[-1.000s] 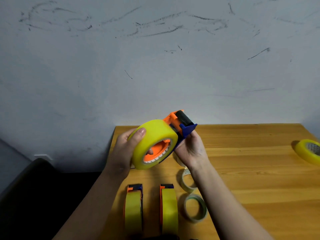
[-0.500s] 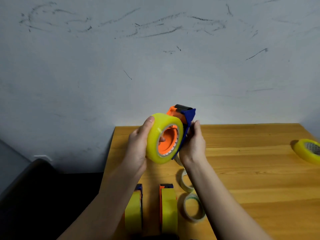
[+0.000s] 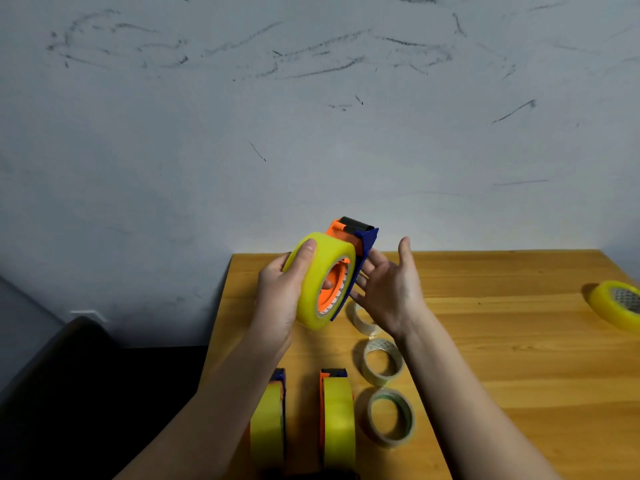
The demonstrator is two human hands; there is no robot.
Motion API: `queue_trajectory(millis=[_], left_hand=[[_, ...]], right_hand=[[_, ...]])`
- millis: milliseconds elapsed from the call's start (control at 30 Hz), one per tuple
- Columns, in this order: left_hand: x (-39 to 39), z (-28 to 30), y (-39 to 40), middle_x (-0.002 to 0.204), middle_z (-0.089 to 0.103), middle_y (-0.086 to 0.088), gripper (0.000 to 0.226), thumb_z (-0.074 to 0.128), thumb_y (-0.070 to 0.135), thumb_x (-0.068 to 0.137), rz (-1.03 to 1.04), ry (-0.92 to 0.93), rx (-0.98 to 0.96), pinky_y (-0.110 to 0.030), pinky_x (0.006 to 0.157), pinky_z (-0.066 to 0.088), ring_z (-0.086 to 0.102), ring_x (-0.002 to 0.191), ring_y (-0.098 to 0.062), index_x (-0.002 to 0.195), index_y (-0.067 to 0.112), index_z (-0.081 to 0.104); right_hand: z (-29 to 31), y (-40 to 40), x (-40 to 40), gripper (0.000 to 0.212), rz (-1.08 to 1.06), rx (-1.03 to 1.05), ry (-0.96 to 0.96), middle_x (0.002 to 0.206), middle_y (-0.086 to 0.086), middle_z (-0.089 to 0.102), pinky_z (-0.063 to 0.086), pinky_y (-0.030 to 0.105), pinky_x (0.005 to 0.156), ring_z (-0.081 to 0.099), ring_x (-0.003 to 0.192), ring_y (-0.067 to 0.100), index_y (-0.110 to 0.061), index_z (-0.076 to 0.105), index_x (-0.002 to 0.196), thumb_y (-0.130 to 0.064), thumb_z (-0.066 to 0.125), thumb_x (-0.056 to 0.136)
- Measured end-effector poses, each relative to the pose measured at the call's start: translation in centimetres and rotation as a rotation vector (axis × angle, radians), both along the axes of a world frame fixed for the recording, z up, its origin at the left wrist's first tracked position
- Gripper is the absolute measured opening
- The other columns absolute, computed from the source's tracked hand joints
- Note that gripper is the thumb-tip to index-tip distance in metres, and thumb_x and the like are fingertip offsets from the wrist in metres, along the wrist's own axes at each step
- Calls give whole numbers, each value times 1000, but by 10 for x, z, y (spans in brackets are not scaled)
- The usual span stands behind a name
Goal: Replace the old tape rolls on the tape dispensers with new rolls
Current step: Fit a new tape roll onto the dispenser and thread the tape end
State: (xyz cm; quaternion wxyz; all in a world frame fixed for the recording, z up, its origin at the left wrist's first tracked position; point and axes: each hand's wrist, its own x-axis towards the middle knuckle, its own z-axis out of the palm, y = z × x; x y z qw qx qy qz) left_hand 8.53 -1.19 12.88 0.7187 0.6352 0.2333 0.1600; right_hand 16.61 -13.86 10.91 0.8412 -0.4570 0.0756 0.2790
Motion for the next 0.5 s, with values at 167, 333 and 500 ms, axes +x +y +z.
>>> queue_trajectory(millis=[167,333,500], left_hand=[[-2,-4,0,86,73,-6,62,58,68,65,-17,-17,32,-39,75,59,71,82,-24,98,18,69],[-7,-9,4,87,74,-4,55,60,69,67,-62,1,69,-47,80,58,71,84,-23,97,24,69],[-10,-7,2,75,73,-12,48,59,61,68,-118,-19,89,-41,70,58,70,69,-26,90,19,70]], right_hand=[[2,-5,3,84,55,84,129,114,6,68,40,48,87,58,113,25,-11,60,126,-69,9,93],[6,-7,11,87,95,22,180,107,9,68,39,49,92,59,108,27,-9,66,110,-74,11,90],[2,-4,11,88,132,-3,178,124,12,64,43,46,87,57,114,29,-13,60,126,-76,12,88]])
